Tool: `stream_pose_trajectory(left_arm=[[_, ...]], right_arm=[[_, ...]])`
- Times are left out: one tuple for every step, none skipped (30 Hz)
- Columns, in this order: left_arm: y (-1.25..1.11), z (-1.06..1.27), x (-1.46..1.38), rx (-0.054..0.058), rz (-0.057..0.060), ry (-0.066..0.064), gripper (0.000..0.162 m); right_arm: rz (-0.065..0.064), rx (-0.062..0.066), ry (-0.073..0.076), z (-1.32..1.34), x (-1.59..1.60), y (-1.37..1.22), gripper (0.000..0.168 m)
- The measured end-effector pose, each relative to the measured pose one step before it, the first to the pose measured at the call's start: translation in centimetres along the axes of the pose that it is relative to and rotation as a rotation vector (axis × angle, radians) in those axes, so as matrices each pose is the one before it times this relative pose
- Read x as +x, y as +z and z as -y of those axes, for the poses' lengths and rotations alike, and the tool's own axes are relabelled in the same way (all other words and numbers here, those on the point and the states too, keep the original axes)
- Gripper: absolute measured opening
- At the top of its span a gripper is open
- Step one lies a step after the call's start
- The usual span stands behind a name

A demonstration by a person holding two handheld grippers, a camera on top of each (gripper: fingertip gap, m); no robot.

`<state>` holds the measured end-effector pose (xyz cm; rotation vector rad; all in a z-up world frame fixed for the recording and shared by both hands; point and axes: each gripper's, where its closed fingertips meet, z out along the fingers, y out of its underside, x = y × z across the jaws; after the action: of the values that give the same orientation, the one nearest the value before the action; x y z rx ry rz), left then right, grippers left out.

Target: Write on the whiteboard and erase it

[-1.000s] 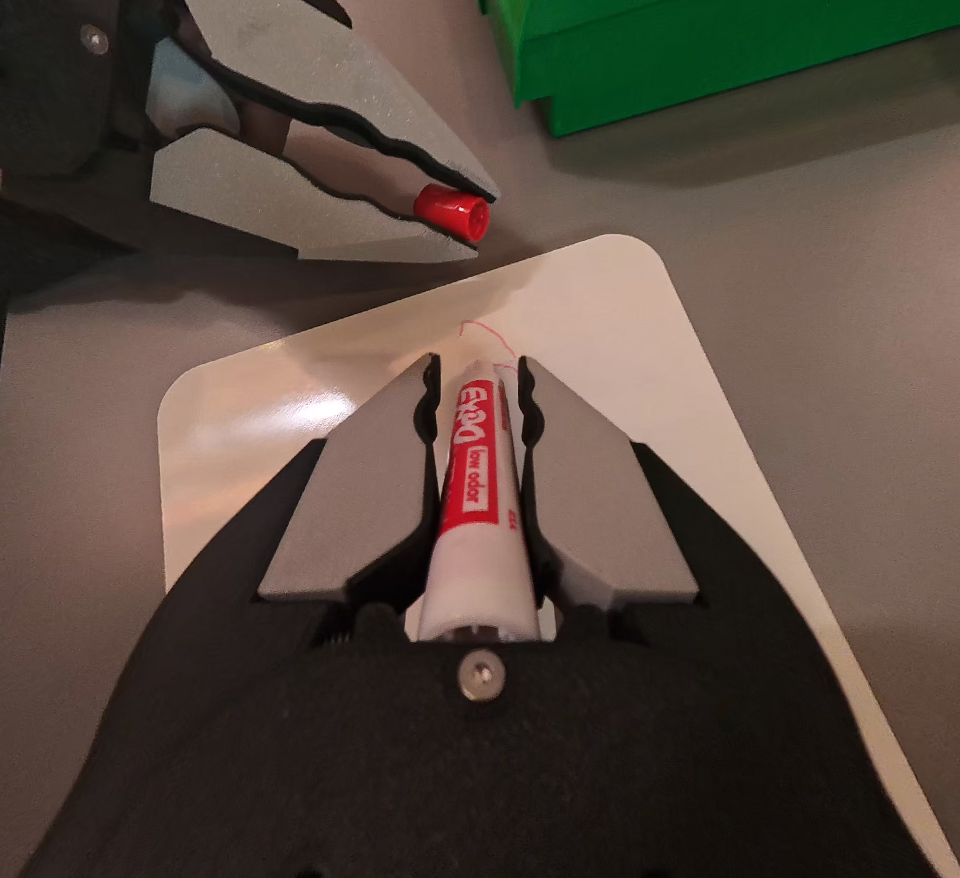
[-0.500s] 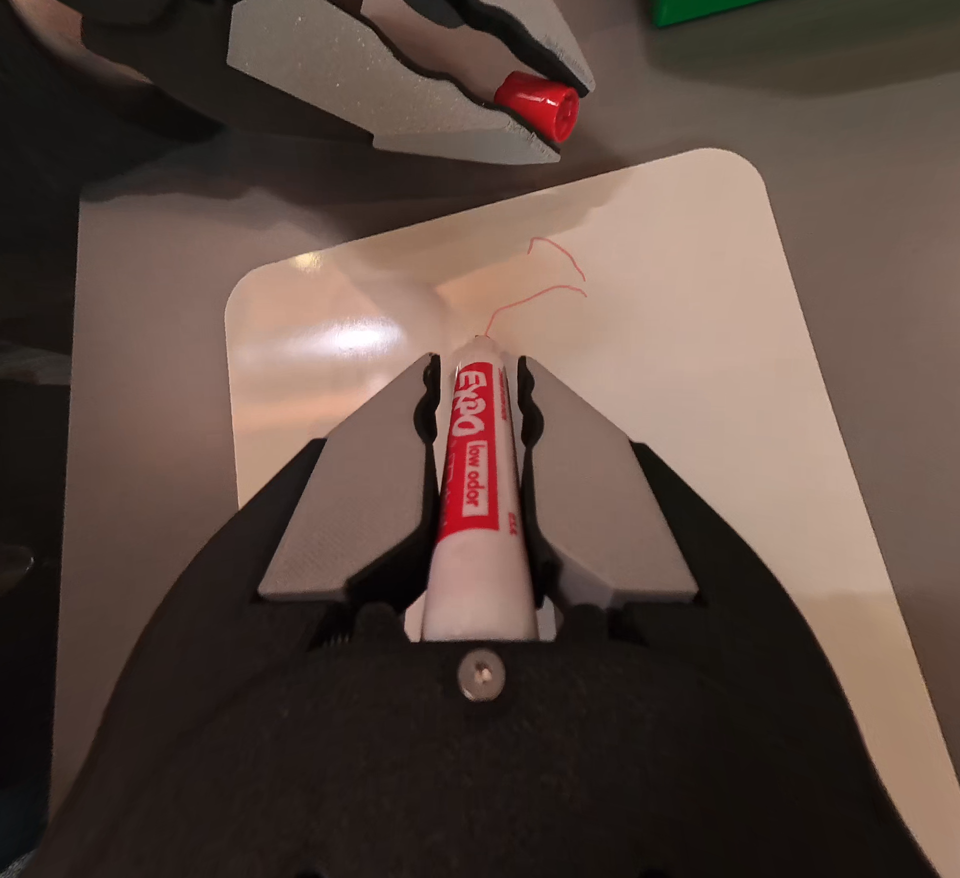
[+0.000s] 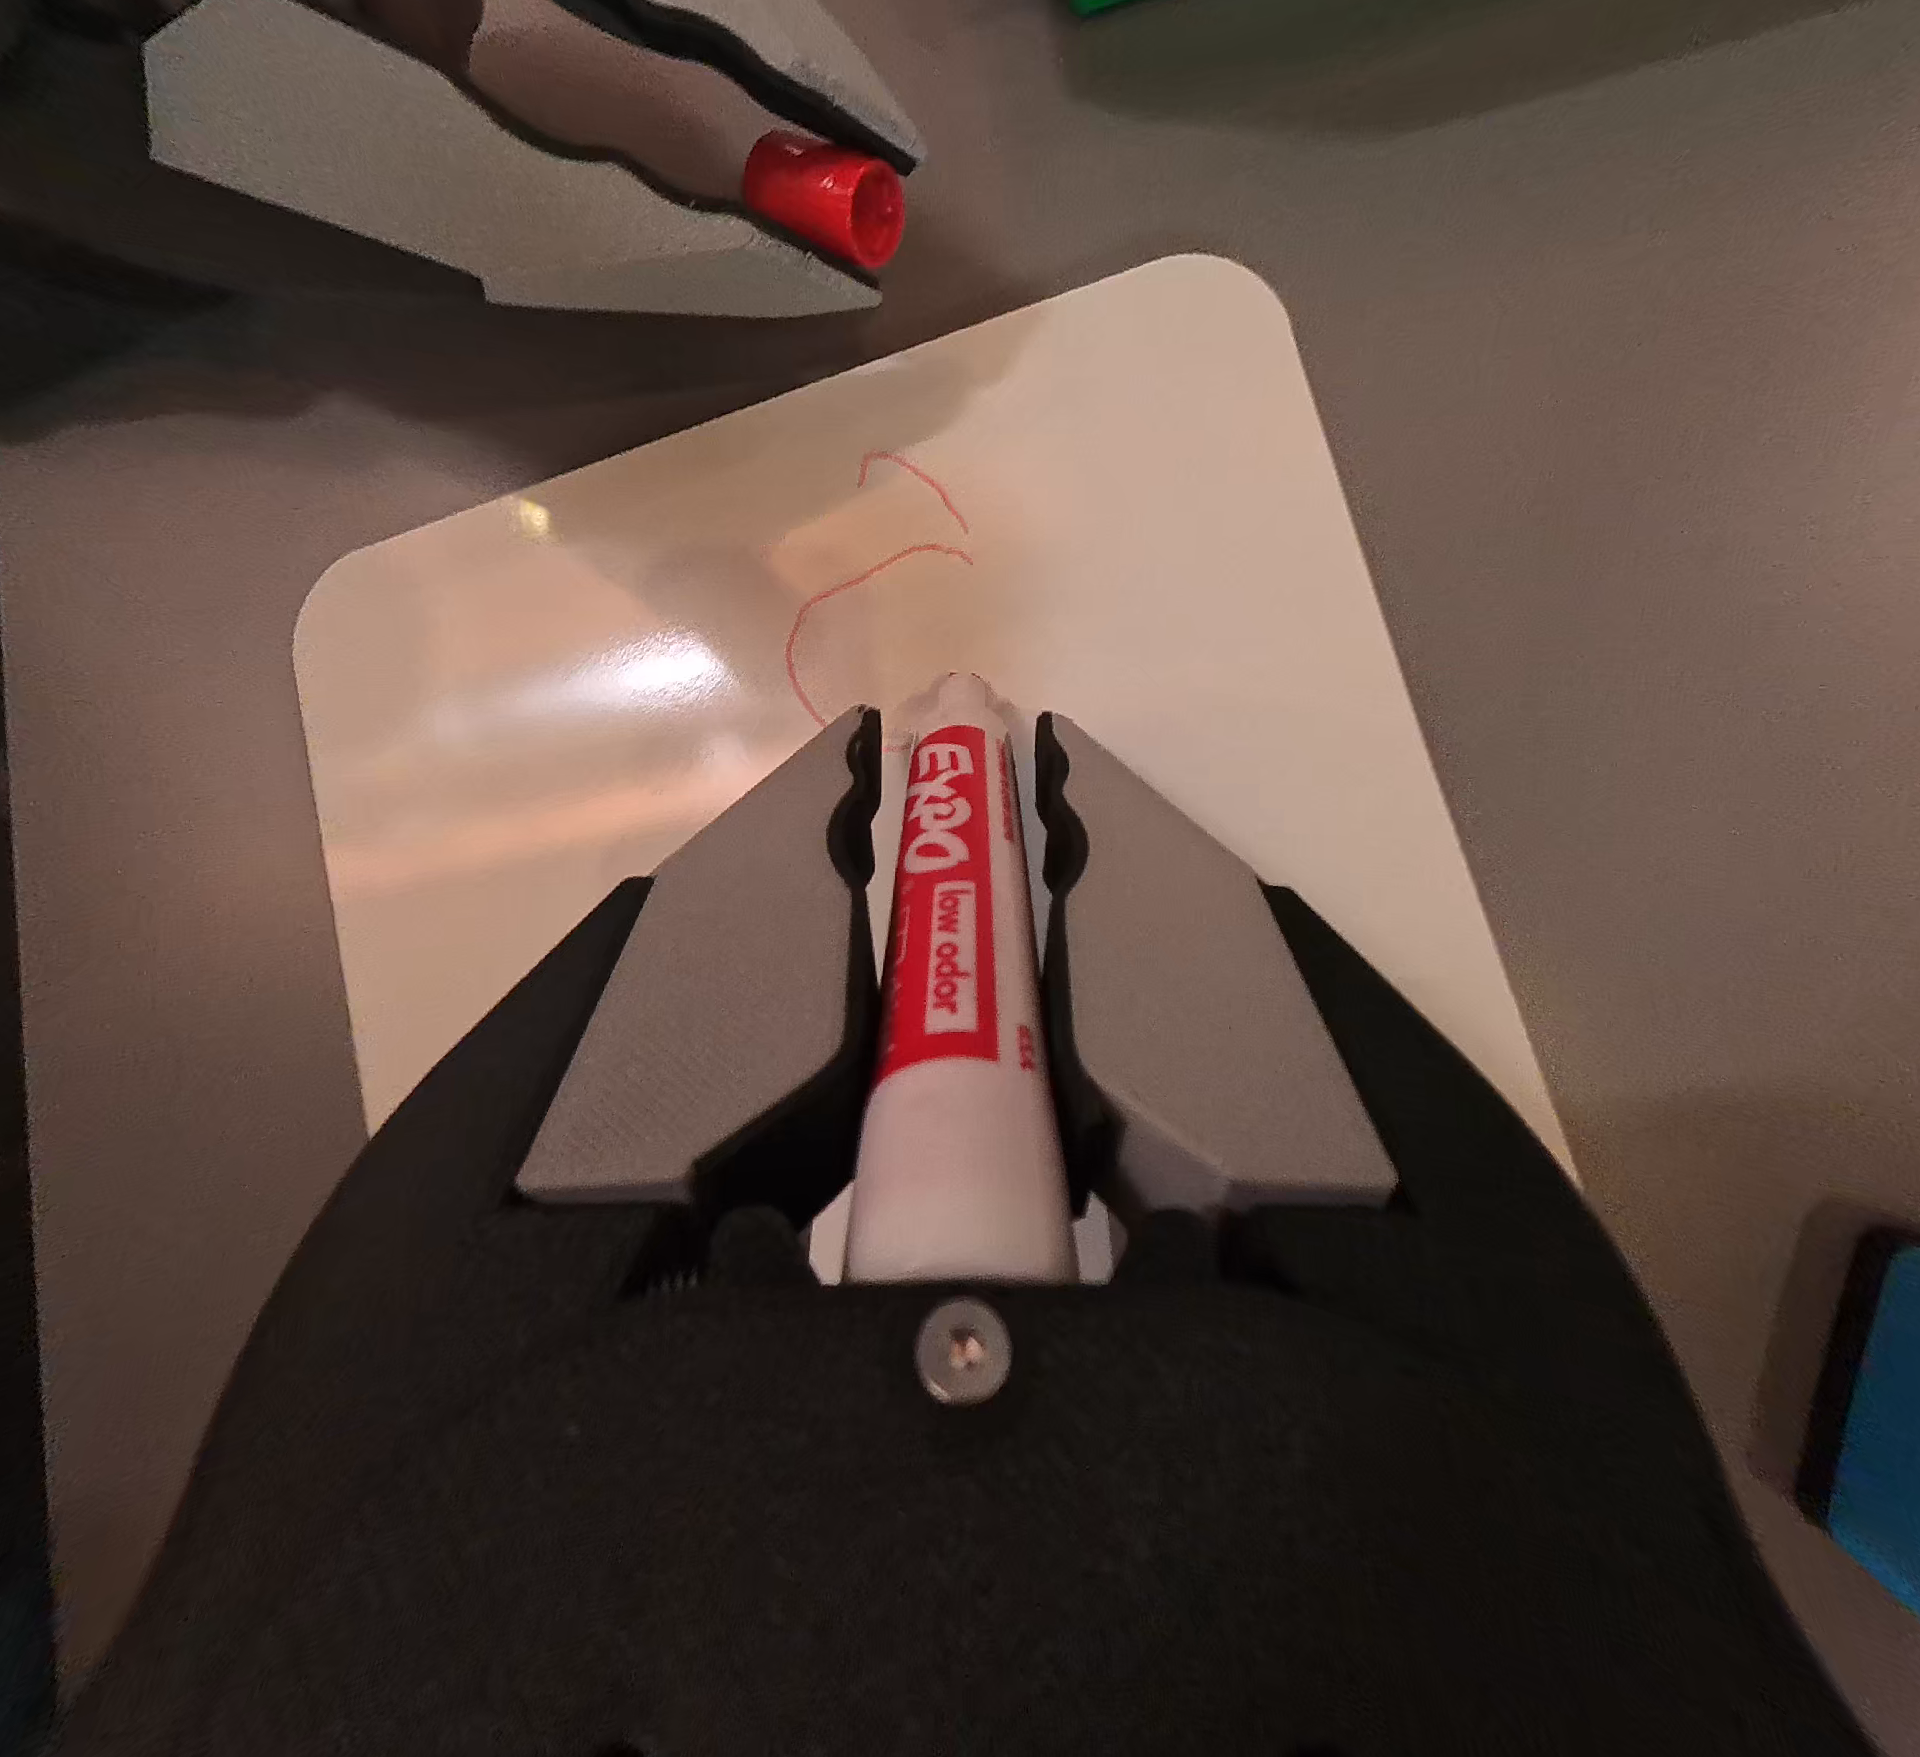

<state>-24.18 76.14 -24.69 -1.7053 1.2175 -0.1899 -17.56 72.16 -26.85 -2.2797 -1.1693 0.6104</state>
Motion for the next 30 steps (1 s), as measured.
stream_pose_trajectory(left_arm=[[0.001,-0.005,-0.005,0.0001,-0.0002,-0.0008,0.016],[-0.004,0.003,-0.006,0.0001,-0.0004,-0.0008,0.015],[-0.008,0.008,0.005,0.0005,-0.0007,-0.0006,0.015],[0.000,0.000,0.008,0.0000,-0.0005,-0.0001,0.015],[0.013,-0.010,0.004,-0.0006,-0.0004,0.0003,0.016],[-0.002,-0.004,0.002,-0.0003,-0.0002,0.0002,0.015],[0.001,0.003,0.002,0.0002,0.0000,-0.0004,0.016],[-0.009,0.006,0.000,0.0003,-0.0003,-0.0006,0.016],[-0.002,0.007,0.000,0.0004,-0.0008,-0.0009,0.015],[-0.011,-0.004,0.003,0.0001,-0.0009,-0.0016,0.015],[-0.007,0.004,-0.011,0.0006,0.0001,-0.0016,0.015],[-0.009,0.017,-0.013,0.0010,-0.0002,-0.0013,0.015],[-0.013,0.004,0.005,0.0006,-0.0009,-0.0008,0.015],[-0.010,0.021,0.019,0.0010,-0.0005,0.0001,0.015],[-0.010,0.017,0.003,0.0011,-0.0003,-0.0001,0.015],[-0.005,0.013,-0.004,0.0008,0.0003,-0.0012,0.016],[-0.013,0.009,-0.028,0.0013,0.0000,-0.0022,0.016],[-0.011,0.014,-0.020,0.0017,-0.0004,-0.0024,0.016],[-0.009,0.017,-0.012,0.0010,-0.0001,-0.0017,0.015],[0.005,-0.001,-0.009,-0.0001,0.0004,-0.0005,0.016],[0.011,-0.008,0.001,-0.0009,0.0006,0.0006,0.016],[0.014,-0.014,0.012,-0.0012,0.0005,0.0016,0.016],[0.012,0.006,0.015,-0.0008,0.0007,0.0020,0.016],[0.009,0.013,0.000,0.0006,0.0013,0.0017,0.016],[-0.009,0.036,-0.007,0.0020,0.0016,0.0007,0.016],[-0.012,0.041,-0.012,0.0023,0.0012,-0.0002,0.016],[-0.010,0.023,-0.015,0.0019,0.0007,-0.0002,0.016],[0.001,0.015,-0.013,0.0011,0.0013,0.0003,0.016],[0.000,0.026,-0.003,0.0009,0.0018,0.0015,0.016],[-0.010,0.048,-0.002,0.0030,0.0024,0.0029,0.016]], right_arm=[[0.0013,0.0027,0.0023,0.232,0.175,0.142,0.029],[0.0043,0.0013,0.0016,0.228,0.083,0.170,0.029],[0.0019,0.0012,-0.0001,0.236,0.059,0.179,0.029],[0.0024,-0.0008,-0.0017,0.211,0.018,0.190,0.029],[0.0029,-0.0006,-0.0021,0.218,-0.036,0.192,0.029],[0.0039,-0.0017,-0.0030,0.188,-0.071,0.192,0.029],[0.0059,-0.0018,-0.0035,0.173,-0.145,0.192,0.028],[0.0064,-0.0013,-0.0034,0.161,-0.183,0.174,0.028],[0.0059,-0.0039,-0.0042,0.088,-0.209,0.175,0.028],[0.0055,-0.0042,-0.0057,0.049,-0.224,0.151,0.028],[0.0041,-0.0008,-0.0042,0.058,-0.203,0.077,0.028],[-0.0030,-0.0006,-0.0031,0.039,-0.054,0.034,0.028],[-0.0048,0.0055,0.0000,0.077,0.026,-0.043,0.028],[-0.0018,0.0147,0.0049,0.175,0.046,-0.118,0.028],[0.0114,0.0169,0.0097,0.171,-0.105,-0.191,0.028],[0.0140,0.0207,0.0133,0.219,-0.142,-0.293,0.029],[0.0064,0.0230,0.0113,0.236,-0.061,-0.375,0.029],[0.0013,0.0212,0.0090,0.202,-0.036,-0.432,0.029],[-0.0017,0.0188,0.0067,0.166,-0.033,-0.433,0.029],[-0.0019,0.0158,0.0036,0.100,-0.090,-0.432,0.029],[-0.0025,0.0134,0.0003,0.054,-0.116,-0.407,0.028],[-0.0041,0.0113,-0.0006,0.007,-0.099,-0.415,0.028],[-0.0068,0.0122,-0.0002,0.001,-0.060,-0.408,0.028],[-0.0083,0.0134,0.0037,0.005,-0.013,-0.410,0.028],[-0.0056,0.0156,0.0081,0.028,-0.034,-0.428,0.028],[-0.0022,0.0189,0.0079,0.057,-0.078,-0.422,0.028],[-0.0047,0.0213,0.0036,0.065,-0.067,-0.432,0.028],[-0.0073,0.0184,0.0011,0.013,-0.053,-0.405,0.028],[-0.0049,0.0153,0.0027,-0.057,-0.073,-0.368,0.028],[-0.0053,0.0168,0.0060,-0.054,-0.043,-0.344,0.029]])
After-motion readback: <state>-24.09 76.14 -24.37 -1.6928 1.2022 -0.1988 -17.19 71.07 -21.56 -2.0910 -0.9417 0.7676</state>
